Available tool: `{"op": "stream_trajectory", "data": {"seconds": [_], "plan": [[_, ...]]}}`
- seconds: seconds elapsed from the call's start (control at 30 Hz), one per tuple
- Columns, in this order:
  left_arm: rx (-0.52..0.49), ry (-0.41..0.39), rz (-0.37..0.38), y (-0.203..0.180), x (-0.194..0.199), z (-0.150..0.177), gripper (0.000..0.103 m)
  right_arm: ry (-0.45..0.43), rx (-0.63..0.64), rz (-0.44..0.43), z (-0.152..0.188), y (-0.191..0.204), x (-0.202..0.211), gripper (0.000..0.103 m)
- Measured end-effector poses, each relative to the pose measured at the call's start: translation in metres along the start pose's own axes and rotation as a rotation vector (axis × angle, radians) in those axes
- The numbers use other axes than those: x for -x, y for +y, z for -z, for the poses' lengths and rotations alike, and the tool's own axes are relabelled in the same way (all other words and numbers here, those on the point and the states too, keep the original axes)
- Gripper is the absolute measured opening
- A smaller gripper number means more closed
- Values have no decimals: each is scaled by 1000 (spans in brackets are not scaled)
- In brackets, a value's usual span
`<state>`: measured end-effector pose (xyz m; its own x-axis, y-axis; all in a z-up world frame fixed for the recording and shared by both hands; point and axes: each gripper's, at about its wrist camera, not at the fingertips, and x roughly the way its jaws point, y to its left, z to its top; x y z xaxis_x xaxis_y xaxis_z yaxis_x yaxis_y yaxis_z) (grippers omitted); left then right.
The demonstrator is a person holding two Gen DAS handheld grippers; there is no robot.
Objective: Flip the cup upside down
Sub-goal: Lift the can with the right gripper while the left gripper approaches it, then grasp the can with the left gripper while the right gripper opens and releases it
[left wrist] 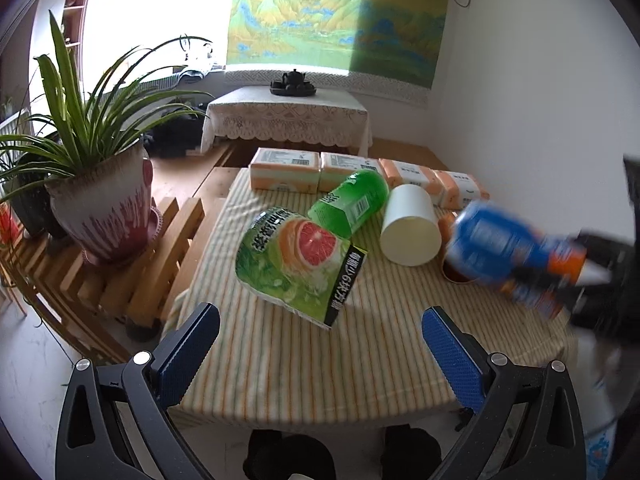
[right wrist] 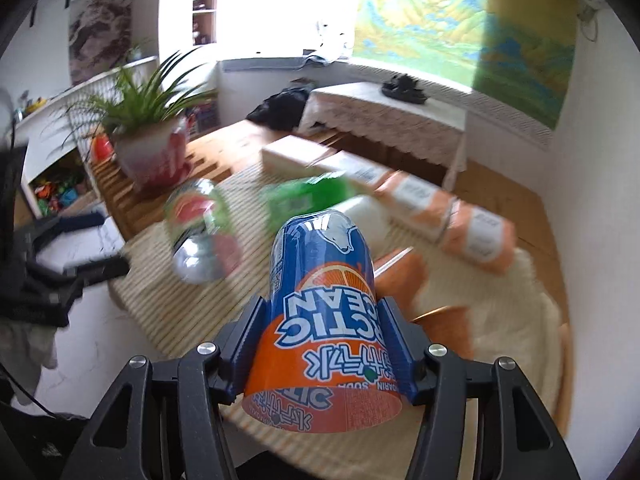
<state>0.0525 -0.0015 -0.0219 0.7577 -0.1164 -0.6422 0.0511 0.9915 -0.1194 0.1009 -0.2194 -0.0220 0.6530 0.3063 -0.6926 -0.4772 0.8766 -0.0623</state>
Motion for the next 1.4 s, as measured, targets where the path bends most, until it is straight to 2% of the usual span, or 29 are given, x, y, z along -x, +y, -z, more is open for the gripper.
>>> {"op": "stream_trajectory", "data": {"seconds": [0.17, 0.27, 0.43, 0.47, 0.53, 0.6, 0.77, 0.9, 1.07, 1.27, 1.33, 1.4], "plan": [[13, 38, 36, -16, -7, -9, 103, 10, -38, -33, 22, 18, -31, 54], [45, 64, 43, -24, -19, -17, 103, -6, -31, -4, 36, 29, -37, 55], [108, 137, 50, -34, -50, -21, 103, -3, -27, -5, 47, 36, -45, 59], [119, 161, 57, -37, -57, -20, 103, -7, -37, -15, 50, 34, -40, 60], [137, 210, 78, -44, -70, -18, 103, -38, -68, -34, 52, 29, -30, 73], [142, 231, 92, -53, -78, -17, 103, -74, -84, -48, 56, 23, -13, 78], [133, 292, 121, -82, -97, -18, 103, -118, -141, -49, 81, -1, 31, 78], [180, 359, 135, -98, -120, -15, 102, -153, -199, -11, 101, -24, 62, 78], [221, 367, 131, -114, -135, -14, 102, -154, -228, 11, 117, -39, 76, 78], [261, 382, 130, -123, -149, -12, 101, -143, -256, 10, 129, -52, 73, 78], [267, 380, 126, -123, -151, -12, 99, -136, -266, 9, 132, -53, 71, 78], [265, 384, 123, -124, -154, -12, 87, -135, -282, 12, 136, -58, 69, 78]]}}
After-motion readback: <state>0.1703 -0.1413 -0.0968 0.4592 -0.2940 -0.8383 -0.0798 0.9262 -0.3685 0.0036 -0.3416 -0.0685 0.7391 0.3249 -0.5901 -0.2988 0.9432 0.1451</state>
